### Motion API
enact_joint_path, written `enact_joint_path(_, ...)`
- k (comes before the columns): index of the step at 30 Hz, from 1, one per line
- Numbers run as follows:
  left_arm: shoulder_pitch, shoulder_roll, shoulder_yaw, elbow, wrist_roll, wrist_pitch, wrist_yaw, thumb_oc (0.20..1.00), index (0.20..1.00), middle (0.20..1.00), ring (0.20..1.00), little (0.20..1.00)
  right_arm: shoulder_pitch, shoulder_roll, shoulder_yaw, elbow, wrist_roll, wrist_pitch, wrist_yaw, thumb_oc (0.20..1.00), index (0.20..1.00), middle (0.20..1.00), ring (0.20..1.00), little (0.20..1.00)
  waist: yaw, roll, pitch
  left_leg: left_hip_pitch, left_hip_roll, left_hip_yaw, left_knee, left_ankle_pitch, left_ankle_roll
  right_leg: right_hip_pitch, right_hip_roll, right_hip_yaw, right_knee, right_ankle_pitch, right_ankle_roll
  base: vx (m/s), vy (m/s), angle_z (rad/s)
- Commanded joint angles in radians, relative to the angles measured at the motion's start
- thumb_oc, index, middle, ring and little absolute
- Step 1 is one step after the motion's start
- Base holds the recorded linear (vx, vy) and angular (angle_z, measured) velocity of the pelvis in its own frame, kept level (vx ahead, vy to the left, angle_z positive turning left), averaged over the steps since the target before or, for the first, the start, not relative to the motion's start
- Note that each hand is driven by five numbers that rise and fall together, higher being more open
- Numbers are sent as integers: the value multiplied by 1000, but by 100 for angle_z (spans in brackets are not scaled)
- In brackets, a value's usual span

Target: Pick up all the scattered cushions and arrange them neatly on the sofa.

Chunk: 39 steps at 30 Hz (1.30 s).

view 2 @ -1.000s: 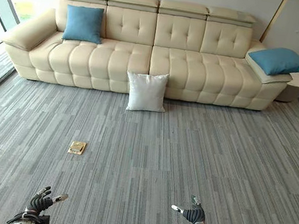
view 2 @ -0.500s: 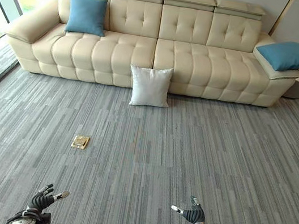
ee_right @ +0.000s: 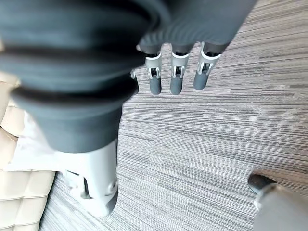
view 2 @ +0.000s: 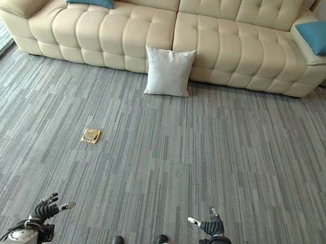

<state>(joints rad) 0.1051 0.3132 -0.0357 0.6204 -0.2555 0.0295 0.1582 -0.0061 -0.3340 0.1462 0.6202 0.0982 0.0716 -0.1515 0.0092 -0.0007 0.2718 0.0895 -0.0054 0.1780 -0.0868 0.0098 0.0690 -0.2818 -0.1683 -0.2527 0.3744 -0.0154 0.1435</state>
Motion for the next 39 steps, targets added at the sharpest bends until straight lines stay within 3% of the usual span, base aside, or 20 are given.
enact_joint_path(1, -12, 28, 5, -58, 5, -29, 16, 1000, 1000, 1000, 1000, 1000, -34, -12, 2, -10, -16, -17, -22, 1000, 1000, 1000, 1000, 1000, 1, -19, 5, 89, 15, -35, 0, -119, -82, 73, 16, -44, -240, 45, 19, 380, -158, -1)
enact_joint_path(2, -28, 30, -1, -53, 10, -32, 16, 1000, 1000, 1000, 1000, 1000, -30, -11, -3, -9, -18, -14, -24, 1000, 1000, 1000, 1000, 1000, -12, -30, 0, 103, 10, -42, 0, -138, -91, 70, 19, -52, -313, 64, 24, 348, -142, 3)
enact_joint_path(6, -43, 17, -14, -26, 15, -33, 11, 1000, 1000, 1000, 1000, 1000, -25, -8, 2, 28, -2, -26, -26, 1000, 1000, 1000, 1000, 1000, -23, -32, -34, 143, 32, -50, 3, -164, -105, 132, 41, -65, -359, 75, -3, 370, -190, 32)
enact_joint_path(7, -45, 14, -11, -3, 3, -34, 10, 1000, 1000, 1000, 1000, 1000, -29, -13, 6, 28, 20, -40, -23, 1000, 1000, 1000, 1000, 1000, -27, -24, -51, 104, 73, -42, 178, -170, -138, 187, 68, -73, -383, 46, -31, 384, -226, 38)
enact_joint_path(8, -45, 15, -11, -3, 3, -34, 10, 1000, 1000, 1000, 1000, 1000, -29, -12, 6, 28, 20, -40, -23, 1000, 1000, 1000, 1000, 1000, -30, -27, -54, 97, 70, -45, 180, -168, -138, 182, 64, -74, -384, 48, -31, 326, -227, 27)
enact_joint_path(9, -46, 13, -10, -3, -8, -31, 8, 1000, 1000, 1000, 1000, 1000, -31, -14, 8, 25, 26, -42, -23, 1000, 1000, 1000, 1000, 1000, -26, -28, -47, 47, 80, -42, 287, -140, -155, 207, 69, -75, -393, 34, -47, 122, -176, 11)
enact_joint_path(10, -53, 7, -13, -5, -31, -34, 13, 1000, 1000, 1000, 1000, 1000, -41, -21, 12, 27, 32, -43, -26, 1000, 1000, 1000, 1000, 1000, -13, -33, -20, -49, 90, -57, 493, -82, -176, 250, 79, -75, -404, 8, -78, 123, -175, 13)
enact_joint_path(14, -63, 2, -14, 5, -48, -34, 18, 1000, 1000, 1000, 1000, 1000, -44, -24, 11, 30, 48, -41, -29, 1000, 1000, 1000, 1000, 1000, -6, -38, -5, -133, 120, -42, 588, -34, -174, 299, 91, -79, -424, -28, -103, 126, -94, -17)
enact_joint_path(18, -52, 2, -18, 21, -36, -22, 12, 1000, 1000, 1000, 1000, 1000, -39, -26, 8, 42, 56, -42, -26, 1000, 1000, 1000, 1000, 1000, 18, -59, -5, -192, 105, -31, 429, -99, -137, 346, 79, -64, -449, -49, -87, 256, 27, 5)
enact_joint_path(19, -38, 1, -21, 22, -29, -15, 10, 1000, 1000, 1000, 1000, 1000, -32, -31, 10, 49, 46, -40, -24, 1000, 1000, 1000, 1000, 1000, 29, -46, -13, -220, 112, -57, 255, -21, -151, 371, 91, -57, -457, -68, -78, 332, 142, -2)
enact_joint_path(21, -36, 1, -27, 22, -24, -13, 12, 1000, 1000, 1000, 1000, 1000, -33, -36, 13, 55, 41, -40, -30, 1000, 1000, 1000, 1000, 1000, 41, -32, -16, -258, 127, -70, 136, 70, -165, 400, 109, -53, -460, -93, -79, 277, 116, -4)
enact_joint_path(25, -39, 13, -21, 24, -22, -19, 20, 1000, 1000, 1000, 1000, 1000, -32, -36, 20, 71, 31, -37, -33, 1000, 1000, 1000, 1000, 1000, 64, -34, -21, -278, 129, -43, 15, 117, -178, 457, 128, -38, -460, -134, -77, 277, 112, -6)
enact_joint_path(27, -34, 18, -17, 28, -14, -19, 19, 1000, 1000, 1000, 1000, 1000, -25, -28, 21, 72, 21, -37, -30, 1000, 1000, 1000, 1000, 1000, 64, -35, -43, -262, 132, -39, 16, 149, -176, 473, 130, -31, -457, -139, -73, 341, 190, 2)
enact_joint_path(35, -41, 42, -17, 23, -13, -21, 24, 1000, 1000, 1000, 1000, 1000, -40, 17, 47, 96, 15, -32, -19, 1000, 1000, 1000, 1000, 1000, 80, -88, -84, -226, 78, -13, 84, 52, -116, 458, 57, 17, -356, -137, -25, 233, 184, -16)
enact_joint_path(39, -24, 62, -8, -3, -10, -16, 23, 1000, 1000, 1000, 1000, 1000, -37, 27, 48, 90, 6, -25, -9, 1000, 1000, 1000, 1000, 1000, 76, -79, -75, -177, 53, 9, 78, -1, -72, 338, 18, 31, -119, -80, 23, 108, 174, -14)
